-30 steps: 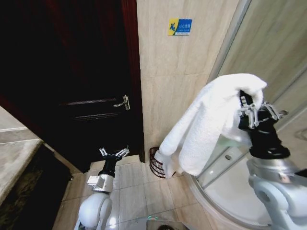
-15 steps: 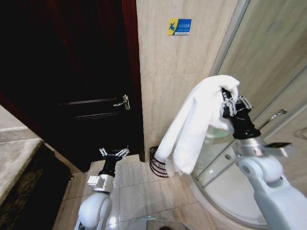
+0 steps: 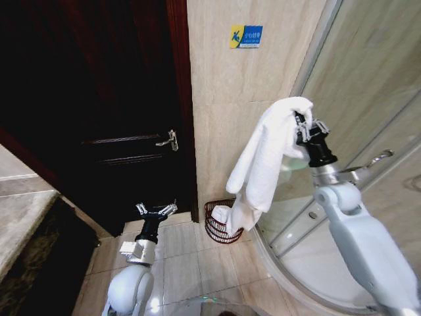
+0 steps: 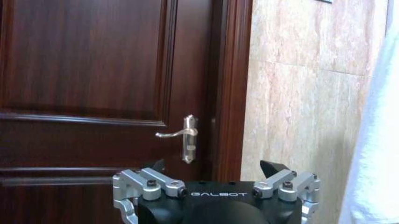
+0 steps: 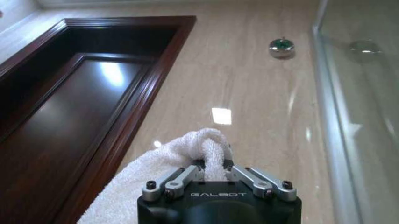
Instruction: Discard the used towel into the hamper.
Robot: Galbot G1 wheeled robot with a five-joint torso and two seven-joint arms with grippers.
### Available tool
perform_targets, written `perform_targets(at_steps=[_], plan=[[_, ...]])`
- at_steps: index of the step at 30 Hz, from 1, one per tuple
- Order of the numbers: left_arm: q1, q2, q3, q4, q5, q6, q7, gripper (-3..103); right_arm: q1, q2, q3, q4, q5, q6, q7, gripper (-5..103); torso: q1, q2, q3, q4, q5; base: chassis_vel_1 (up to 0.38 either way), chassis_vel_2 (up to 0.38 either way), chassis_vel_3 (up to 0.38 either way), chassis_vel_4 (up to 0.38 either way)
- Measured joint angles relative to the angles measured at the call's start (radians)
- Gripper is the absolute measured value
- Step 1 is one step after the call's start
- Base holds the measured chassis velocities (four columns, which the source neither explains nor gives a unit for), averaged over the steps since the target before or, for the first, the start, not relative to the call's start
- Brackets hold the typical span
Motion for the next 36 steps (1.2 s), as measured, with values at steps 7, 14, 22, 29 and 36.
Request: perform_targets(at_steps=[7,14,22,29,36], plan=[[0.0,0.0,0.0,0.0,0.0,0.0,0.0,100,0.156,0.053,-0.117,-0.151,-0.01,0.019,-0.015,12,0.0,0.0,0.0,0.0,0.0003,0.0,0.0,0.0,0.0],[0.0,0.0,0.0,0.0,0.0,0.0,0.0,100,0.238,0.073,-0.155,-0.207,-0.008,0.017,-0.016,12,0.0,0.0,0.0,0.0001,-0.0003,0.0,0.0,0.0,0.0],[0.0,0.0,0.0,0.0,0.0,0.0,0.0,100,0.127,0.097,-0.112,-0.209,-0.027,0.023,-0.021,12,0.0,0.0,0.0,-0.0001,0.0003,0.0,0.0,0.0,0.0],[0.0,0.0,0.0,0.0,0.0,0.0,0.0,100,0.049,0.115,-0.09,-0.238,-0.035,0.047,-0.031,12,0.0,0.0,0.0,-0.0001,0.0003,0.0,0.0,0.0,0.0],[0.0,0.0,0.0,0.0,0.0,0.0,0.0,100,-0.011,0.152,-0.108,-0.298,-0.073,0.089,-0.048,12,0.0,0.0,0.0,0.0,0.0001,0.0,0.0,0.0,0.0]])
